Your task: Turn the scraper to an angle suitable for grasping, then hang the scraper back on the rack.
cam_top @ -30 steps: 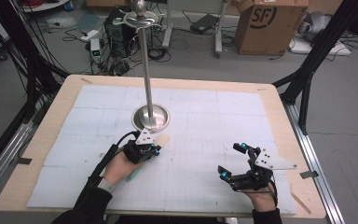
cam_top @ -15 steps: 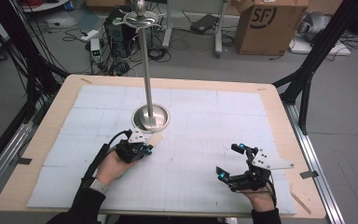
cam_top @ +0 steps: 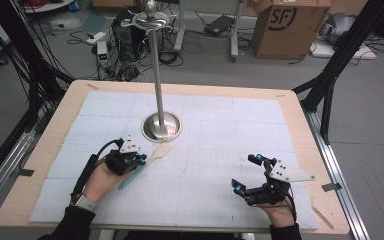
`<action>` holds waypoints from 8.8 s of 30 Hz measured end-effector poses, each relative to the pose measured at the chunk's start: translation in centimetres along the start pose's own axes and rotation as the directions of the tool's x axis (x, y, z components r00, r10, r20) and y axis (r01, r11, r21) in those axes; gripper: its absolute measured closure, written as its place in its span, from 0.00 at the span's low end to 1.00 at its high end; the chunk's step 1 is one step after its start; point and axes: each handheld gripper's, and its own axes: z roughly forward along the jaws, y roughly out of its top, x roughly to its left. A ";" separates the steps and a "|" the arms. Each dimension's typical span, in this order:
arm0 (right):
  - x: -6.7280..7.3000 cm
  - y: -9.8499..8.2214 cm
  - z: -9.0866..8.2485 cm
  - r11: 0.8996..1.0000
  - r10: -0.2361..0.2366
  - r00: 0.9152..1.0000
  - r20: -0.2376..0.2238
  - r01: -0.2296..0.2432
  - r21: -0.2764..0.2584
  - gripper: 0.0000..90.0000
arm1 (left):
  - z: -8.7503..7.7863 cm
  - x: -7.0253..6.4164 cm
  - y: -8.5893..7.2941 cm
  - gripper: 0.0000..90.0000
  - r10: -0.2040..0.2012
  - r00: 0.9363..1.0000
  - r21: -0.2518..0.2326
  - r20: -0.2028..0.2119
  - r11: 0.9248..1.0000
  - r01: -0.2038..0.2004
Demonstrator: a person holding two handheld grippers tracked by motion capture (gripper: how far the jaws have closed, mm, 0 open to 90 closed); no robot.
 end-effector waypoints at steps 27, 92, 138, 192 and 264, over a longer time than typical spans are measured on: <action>-0.4 0.1 0.6 1.000 -0.011 1.000 0.008 0.011 0.007 0.01 | 1.3 -7.2 0.7 1.00 0.105 0.973 -0.129 0.205 0.988 -0.080; 0.1 0.1 1.0 1.000 -0.015 1.000 -0.001 0.015 0.011 0.01 | -6.4 -2.7 -6.9 1.00 0.053 0.999 -0.088 0.008 0.995 -0.052; 0.2 0.2 1.3 1.000 -0.010 1.000 -0.018 0.010 0.014 0.01 | 4.4 -2.2 3.1 1.00 0.062 0.998 -0.072 -0.016 0.995 -0.063; -0.2 -0.1 1.3 0.999 -0.008 1.000 -0.006 0.008 0.031 0.01 | -1.3 -4.4 -1.1 1.00 0.077 0.984 0.021 0.158 0.996 -0.082; -0.8 -0.1 1.4 1.000 0.001 1.000 -0.010 -0.001 0.026 0.01 | -4.1 -8.1 0.9 0.28 0.222 0.915 0.112 0.336 0.955 -0.273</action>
